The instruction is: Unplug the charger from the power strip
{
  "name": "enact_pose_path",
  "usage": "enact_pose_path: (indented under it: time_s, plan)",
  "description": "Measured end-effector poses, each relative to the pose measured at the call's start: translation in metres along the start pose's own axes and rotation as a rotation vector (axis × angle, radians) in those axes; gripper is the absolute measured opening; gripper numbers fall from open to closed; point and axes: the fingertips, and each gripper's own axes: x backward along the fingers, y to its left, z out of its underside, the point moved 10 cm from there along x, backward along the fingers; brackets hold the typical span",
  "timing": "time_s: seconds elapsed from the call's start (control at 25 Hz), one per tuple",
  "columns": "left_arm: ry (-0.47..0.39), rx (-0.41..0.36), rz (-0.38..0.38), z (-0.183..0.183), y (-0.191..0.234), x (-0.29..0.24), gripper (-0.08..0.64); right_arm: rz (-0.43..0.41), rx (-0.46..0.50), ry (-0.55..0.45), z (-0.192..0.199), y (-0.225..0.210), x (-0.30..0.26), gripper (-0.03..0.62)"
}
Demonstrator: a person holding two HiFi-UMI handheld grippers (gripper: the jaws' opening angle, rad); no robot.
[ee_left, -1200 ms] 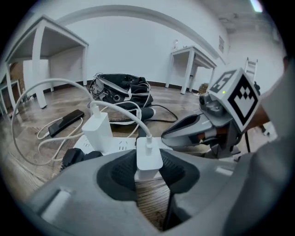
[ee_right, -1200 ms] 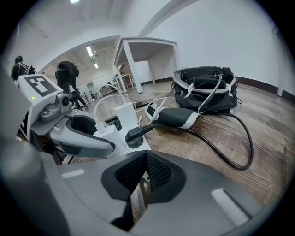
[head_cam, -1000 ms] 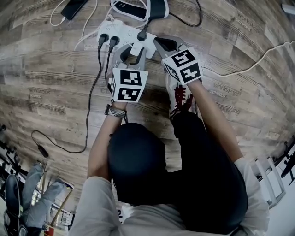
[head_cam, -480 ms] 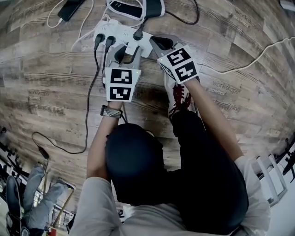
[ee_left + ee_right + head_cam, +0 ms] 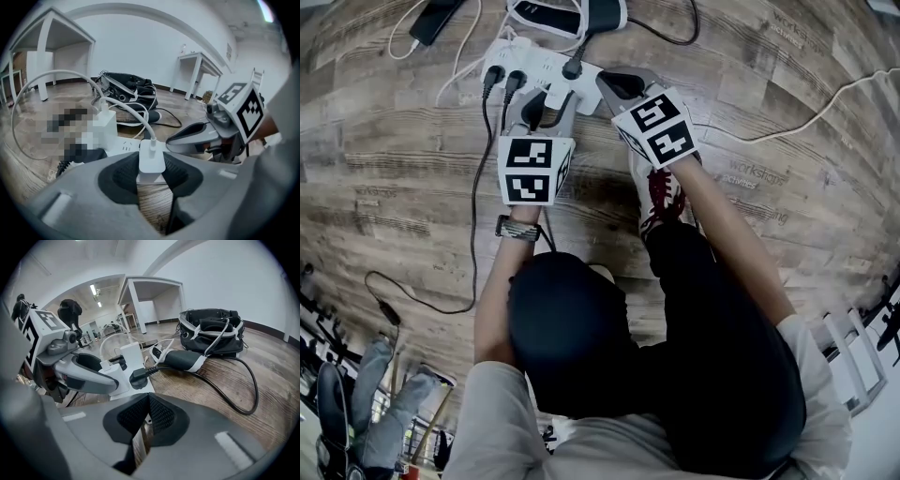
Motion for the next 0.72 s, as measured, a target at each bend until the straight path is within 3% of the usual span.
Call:
enact_pose_path:
  time_s: [0.16,0.44,0.72]
  plan:
    - [-0.026,0.056,0.022,0.002,0.003,0.001,0.15,0.003,0.011,0.003,0.0,0.001,0.0,0.0]
    - [0.025,-0.13,-0.04,-0.002,-0.005,0.0,0.14,-0.009,0.006,0.004,0.0,0.0,-0.001,0.0]
    - [0.04,-0.143,-0.056,-0.003,-0.007,0.0,0.14,-0.016,0.008,0.003,0.0,0.0,-0.001,0.0]
